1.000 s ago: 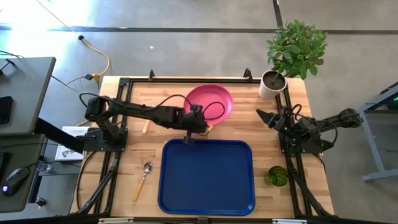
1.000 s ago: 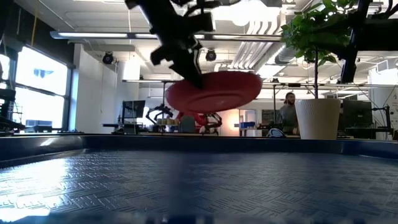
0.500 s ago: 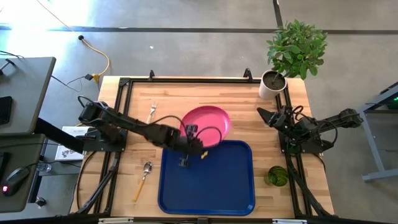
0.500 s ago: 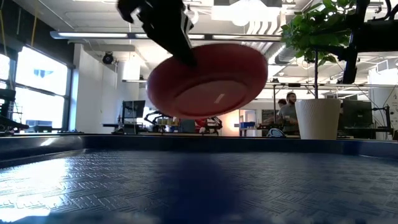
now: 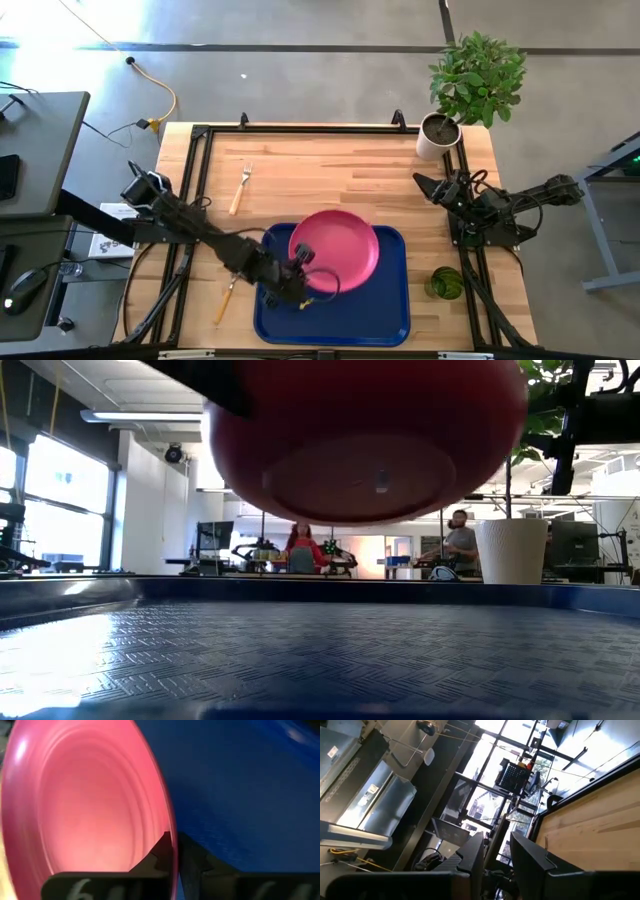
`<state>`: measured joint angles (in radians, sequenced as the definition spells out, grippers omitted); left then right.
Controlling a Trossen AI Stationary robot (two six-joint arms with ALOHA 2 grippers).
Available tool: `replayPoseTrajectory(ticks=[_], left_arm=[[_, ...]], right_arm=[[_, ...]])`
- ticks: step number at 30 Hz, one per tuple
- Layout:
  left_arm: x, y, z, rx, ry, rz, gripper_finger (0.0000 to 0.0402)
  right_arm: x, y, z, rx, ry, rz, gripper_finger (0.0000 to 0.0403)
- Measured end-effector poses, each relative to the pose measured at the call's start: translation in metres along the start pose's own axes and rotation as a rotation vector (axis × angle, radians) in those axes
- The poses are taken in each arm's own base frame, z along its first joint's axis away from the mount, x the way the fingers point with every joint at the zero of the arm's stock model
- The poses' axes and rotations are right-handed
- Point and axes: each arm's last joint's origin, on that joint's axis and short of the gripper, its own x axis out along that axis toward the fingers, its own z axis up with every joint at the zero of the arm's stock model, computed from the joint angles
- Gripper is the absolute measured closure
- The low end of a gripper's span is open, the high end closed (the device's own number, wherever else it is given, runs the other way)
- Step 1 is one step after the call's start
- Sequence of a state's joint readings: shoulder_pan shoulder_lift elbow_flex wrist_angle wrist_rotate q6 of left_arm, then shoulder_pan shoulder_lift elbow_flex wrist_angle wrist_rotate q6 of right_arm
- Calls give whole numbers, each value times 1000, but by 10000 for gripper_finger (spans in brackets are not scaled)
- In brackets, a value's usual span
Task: Pick and place plate/cup/fork/spoon on tray
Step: Put the pink plate on the blue tray
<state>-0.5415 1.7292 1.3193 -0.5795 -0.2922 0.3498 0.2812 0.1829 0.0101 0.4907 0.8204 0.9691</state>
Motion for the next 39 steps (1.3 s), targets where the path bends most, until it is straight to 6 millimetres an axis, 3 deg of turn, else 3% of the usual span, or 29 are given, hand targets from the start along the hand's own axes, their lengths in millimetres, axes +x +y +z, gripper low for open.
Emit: replayPoseTrajectory(ticks=[6,11,23,39], left_arm=[[-1,-17,6,33,-17,-30,392],[11,-26,10,28,-35,-53,397],[36,-39,11,78,-23,-99,395],[52,-47,8,120,-5,-160,394]], right_arm=[[0,0,0,0,1,1,316],[0,0,0,0,4,1,316],[1,-3,-4,-10,31,-19,316],[1,-2,-3,-5,32,-14,316]])
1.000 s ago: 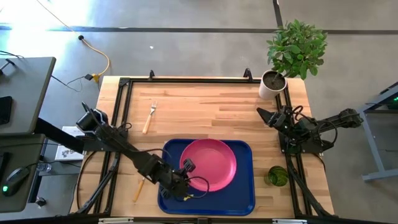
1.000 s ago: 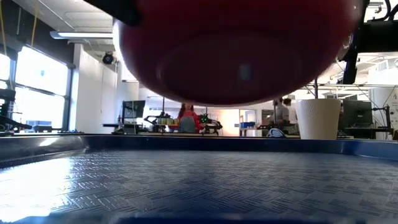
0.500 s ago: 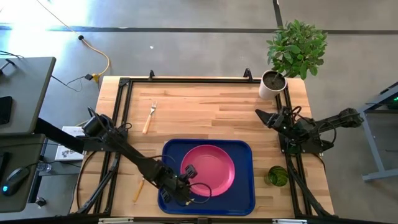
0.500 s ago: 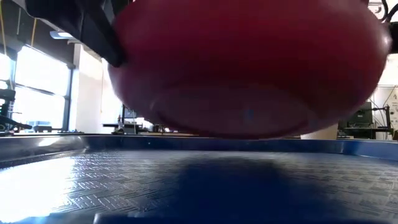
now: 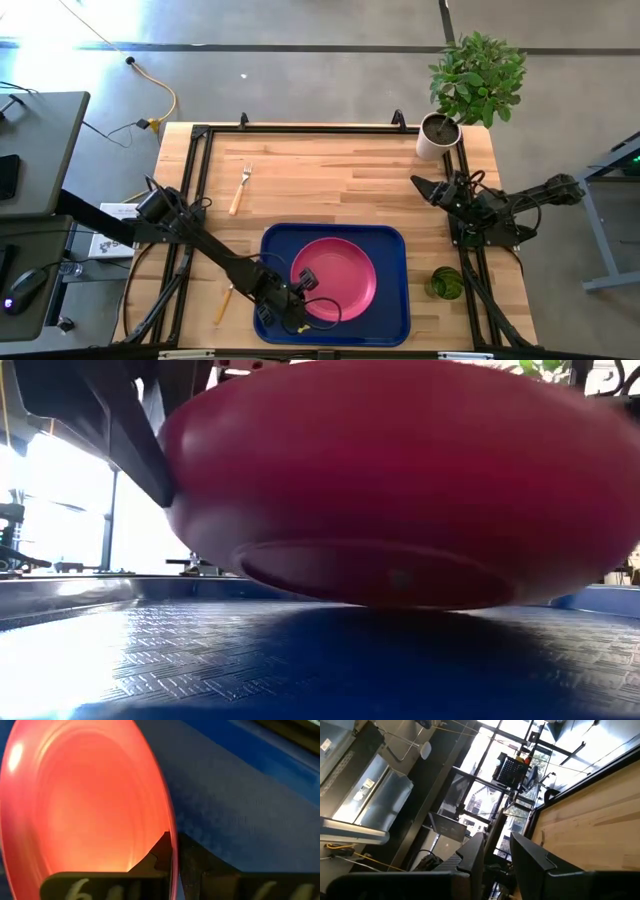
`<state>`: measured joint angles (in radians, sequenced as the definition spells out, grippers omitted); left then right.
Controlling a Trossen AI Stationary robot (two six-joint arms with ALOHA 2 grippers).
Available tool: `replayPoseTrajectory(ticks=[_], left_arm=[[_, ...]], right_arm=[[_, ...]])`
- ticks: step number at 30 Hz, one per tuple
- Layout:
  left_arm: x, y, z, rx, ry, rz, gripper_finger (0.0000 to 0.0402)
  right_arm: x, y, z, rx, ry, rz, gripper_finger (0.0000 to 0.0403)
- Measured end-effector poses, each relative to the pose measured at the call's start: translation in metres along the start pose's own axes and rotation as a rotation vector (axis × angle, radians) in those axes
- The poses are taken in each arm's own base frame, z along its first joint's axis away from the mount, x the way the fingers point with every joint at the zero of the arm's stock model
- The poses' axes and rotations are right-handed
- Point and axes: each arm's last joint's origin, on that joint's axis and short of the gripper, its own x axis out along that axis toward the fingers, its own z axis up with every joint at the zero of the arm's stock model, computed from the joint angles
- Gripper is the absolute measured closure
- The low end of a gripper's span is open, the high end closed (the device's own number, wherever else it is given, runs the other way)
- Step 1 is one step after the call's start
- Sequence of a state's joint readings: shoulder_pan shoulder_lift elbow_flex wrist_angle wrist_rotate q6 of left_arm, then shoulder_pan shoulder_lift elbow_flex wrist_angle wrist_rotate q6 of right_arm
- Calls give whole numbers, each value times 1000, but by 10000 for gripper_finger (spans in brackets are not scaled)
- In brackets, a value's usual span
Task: Pick and place plate/cup/fork/spoon on tray
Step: Put the pink plate on the blue tray, then put the green cup on the blue tray to the top right of the pink plate
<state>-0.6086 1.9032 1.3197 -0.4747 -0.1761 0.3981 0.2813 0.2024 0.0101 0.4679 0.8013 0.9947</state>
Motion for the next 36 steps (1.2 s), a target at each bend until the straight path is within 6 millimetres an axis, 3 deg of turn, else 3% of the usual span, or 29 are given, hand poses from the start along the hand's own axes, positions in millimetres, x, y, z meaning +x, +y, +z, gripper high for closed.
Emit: replayPoseTrajectory(ticks=[14,30,36], left_arm=[[6,-2,-5,3,34,-44,391],[11,-4,-7,-2,57,-64,339],[9,-2,-5,-99,68,-63,321]], right_arm=[[0,1,0,6,-3,5,316],[0,3,2,24,-15,23,316],[0,3,2,24,-15,24,316]])
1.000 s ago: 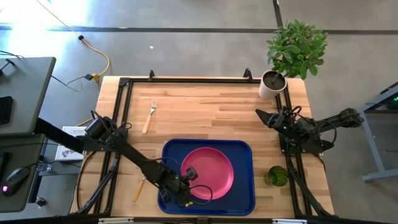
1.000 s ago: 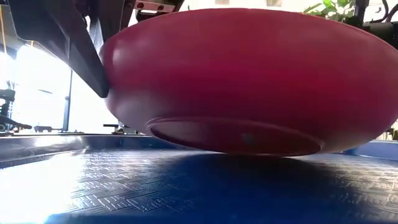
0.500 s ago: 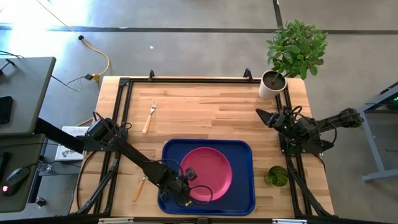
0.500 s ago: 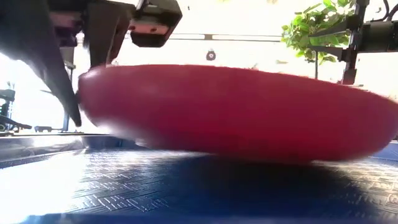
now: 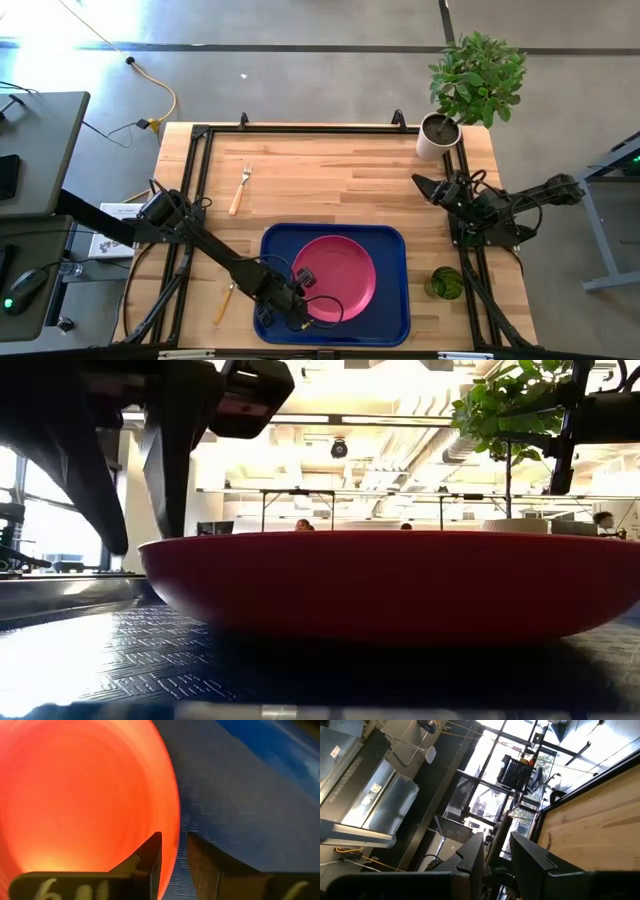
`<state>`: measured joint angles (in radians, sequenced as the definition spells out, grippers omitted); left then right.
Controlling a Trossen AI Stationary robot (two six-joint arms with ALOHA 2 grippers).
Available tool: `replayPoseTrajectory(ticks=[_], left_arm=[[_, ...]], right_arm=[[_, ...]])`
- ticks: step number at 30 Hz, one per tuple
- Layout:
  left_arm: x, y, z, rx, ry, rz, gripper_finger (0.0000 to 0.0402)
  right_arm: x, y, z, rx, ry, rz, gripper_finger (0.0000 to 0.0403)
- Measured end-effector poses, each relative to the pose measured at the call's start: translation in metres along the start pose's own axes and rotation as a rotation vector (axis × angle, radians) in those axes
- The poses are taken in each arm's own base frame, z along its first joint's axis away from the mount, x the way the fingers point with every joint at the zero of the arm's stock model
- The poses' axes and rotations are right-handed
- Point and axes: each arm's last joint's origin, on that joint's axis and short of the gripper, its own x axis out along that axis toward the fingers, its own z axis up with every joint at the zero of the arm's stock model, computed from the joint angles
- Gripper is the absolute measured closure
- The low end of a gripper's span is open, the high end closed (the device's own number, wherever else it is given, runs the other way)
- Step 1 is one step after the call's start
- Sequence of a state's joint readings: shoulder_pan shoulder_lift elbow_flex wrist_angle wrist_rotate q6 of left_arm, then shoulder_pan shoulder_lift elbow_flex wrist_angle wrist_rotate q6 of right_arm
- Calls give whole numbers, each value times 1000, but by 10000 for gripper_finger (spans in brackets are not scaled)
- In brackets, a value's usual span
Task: Pick and place plate/cup/fork/spoon on tray
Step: Put the green cup on the blue tray to the top right of the pink plate
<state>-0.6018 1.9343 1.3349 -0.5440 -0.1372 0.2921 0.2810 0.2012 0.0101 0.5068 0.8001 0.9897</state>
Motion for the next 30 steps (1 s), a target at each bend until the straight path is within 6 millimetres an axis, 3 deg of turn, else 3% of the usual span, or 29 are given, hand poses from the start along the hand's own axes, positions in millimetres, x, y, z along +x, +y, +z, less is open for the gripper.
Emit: replayPoseTrajectory(ticks=[12,21,30], left_arm=[[-32,14,20,-121,59,66,302],[-64,38,20,-382,176,92,302],[-110,58,2,-551,198,113,302]], right_arm=[[0,7,1,-24,42,70,315],[5,49,18,-153,139,197,315],[2,78,36,-254,455,-116,316]])
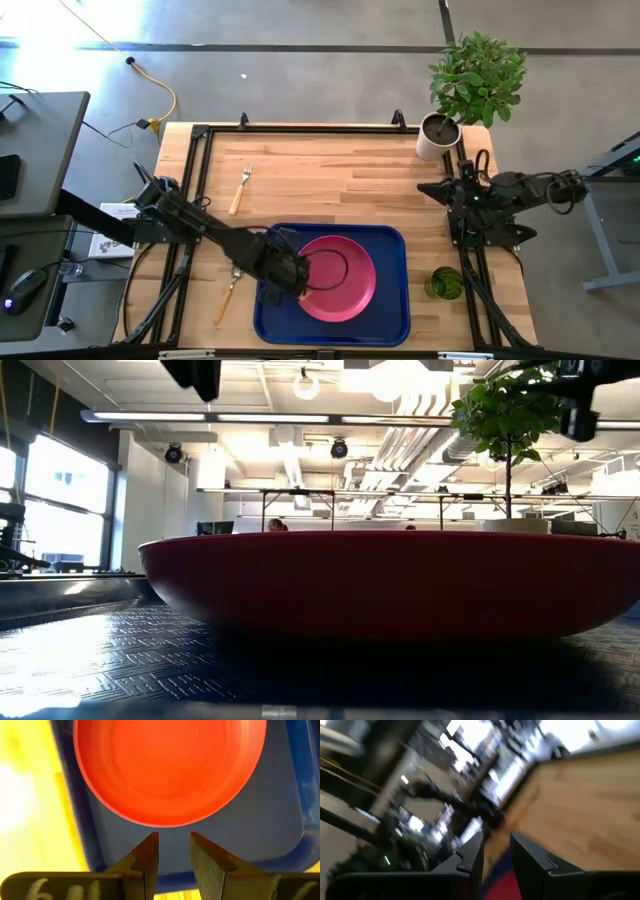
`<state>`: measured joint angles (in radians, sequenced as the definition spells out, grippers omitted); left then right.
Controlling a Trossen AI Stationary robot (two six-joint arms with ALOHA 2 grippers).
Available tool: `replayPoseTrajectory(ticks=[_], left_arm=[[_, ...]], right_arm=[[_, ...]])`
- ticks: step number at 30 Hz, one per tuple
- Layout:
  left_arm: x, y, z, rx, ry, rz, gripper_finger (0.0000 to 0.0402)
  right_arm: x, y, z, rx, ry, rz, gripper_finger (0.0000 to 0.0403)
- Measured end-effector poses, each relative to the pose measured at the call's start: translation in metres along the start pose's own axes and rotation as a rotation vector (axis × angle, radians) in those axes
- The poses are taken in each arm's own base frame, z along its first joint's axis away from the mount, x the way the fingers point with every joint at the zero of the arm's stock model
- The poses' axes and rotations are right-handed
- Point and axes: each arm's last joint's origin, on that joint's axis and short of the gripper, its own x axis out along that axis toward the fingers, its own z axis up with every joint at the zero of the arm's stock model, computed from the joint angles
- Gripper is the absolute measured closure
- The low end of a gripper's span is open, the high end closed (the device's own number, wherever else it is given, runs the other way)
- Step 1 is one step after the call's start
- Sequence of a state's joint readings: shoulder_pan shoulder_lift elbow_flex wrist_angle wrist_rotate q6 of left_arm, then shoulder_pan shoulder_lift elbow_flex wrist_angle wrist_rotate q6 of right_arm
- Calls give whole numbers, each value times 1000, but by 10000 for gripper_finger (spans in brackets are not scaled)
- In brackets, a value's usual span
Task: Pick and place plate/cup/fork/spoon on tray
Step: Put the green cup on the blue tray to the top right of the pink plate
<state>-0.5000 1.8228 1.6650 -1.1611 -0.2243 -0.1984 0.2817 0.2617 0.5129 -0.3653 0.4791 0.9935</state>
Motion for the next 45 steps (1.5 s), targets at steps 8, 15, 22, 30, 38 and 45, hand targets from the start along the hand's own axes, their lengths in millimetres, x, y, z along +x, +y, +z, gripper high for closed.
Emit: replayPoseTrajectory(ticks=[8,15,22,30,38,45], left_arm=[[-32,14,-10,-10,-66,22,302],[-50,24,-20,-3,-79,48,302],[-59,34,-24,1,-96,46,303],[-60,39,-23,13,-104,-16,309],[-60,38,-21,17,-123,-36,310],[-60,38,-20,-6,-124,-38,311]], right_arm=[[5,26,6,45,336,-140,316],[22,47,1,-11,631,-291,316],[40,65,-3,-137,837,-420,316],[42,83,-22,-263,1030,-553,316],[32,89,-50,-312,1143,-643,316],[21,90,-63,-325,1244,-716,316]])
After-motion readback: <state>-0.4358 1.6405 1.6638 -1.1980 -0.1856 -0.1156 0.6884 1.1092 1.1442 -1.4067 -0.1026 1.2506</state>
